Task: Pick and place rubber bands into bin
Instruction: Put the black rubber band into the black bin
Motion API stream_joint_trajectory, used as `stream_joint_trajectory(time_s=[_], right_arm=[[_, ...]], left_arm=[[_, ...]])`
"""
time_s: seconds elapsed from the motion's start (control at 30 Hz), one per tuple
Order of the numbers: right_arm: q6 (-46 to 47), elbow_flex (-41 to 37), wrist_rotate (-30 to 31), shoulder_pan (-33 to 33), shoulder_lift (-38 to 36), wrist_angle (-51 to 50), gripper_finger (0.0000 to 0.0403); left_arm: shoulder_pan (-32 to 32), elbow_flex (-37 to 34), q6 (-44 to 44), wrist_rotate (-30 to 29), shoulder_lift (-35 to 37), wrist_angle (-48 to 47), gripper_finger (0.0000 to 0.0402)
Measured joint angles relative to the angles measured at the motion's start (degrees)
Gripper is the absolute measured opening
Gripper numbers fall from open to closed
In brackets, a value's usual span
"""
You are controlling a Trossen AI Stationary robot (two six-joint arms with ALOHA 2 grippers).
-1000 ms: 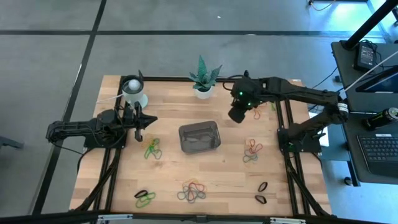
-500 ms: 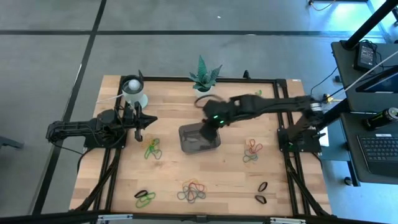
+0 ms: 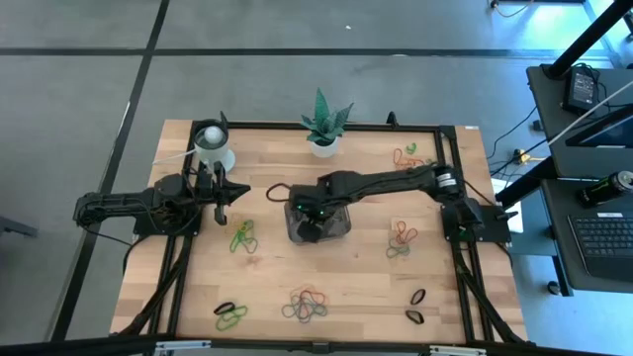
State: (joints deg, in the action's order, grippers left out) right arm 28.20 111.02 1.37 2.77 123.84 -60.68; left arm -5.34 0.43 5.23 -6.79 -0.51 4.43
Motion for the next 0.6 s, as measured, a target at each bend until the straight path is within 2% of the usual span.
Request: stream_joint_trajectory(time_s=[0.27, 0.6], right_arm=[[-1.3, 0.0, -0.2, 0.0, 2.7, 0.0, 0.0005], [-1.5, 0.0, -0.2, 0.0, 3.0, 0.6, 0.0053]], left_arm=[[0.0, 0.0, 0.0, 0.0, 0.0, 0.0, 0.0006], [0.0, 0.0, 0.0, 0.0, 0.0, 0.0, 0.0006]])
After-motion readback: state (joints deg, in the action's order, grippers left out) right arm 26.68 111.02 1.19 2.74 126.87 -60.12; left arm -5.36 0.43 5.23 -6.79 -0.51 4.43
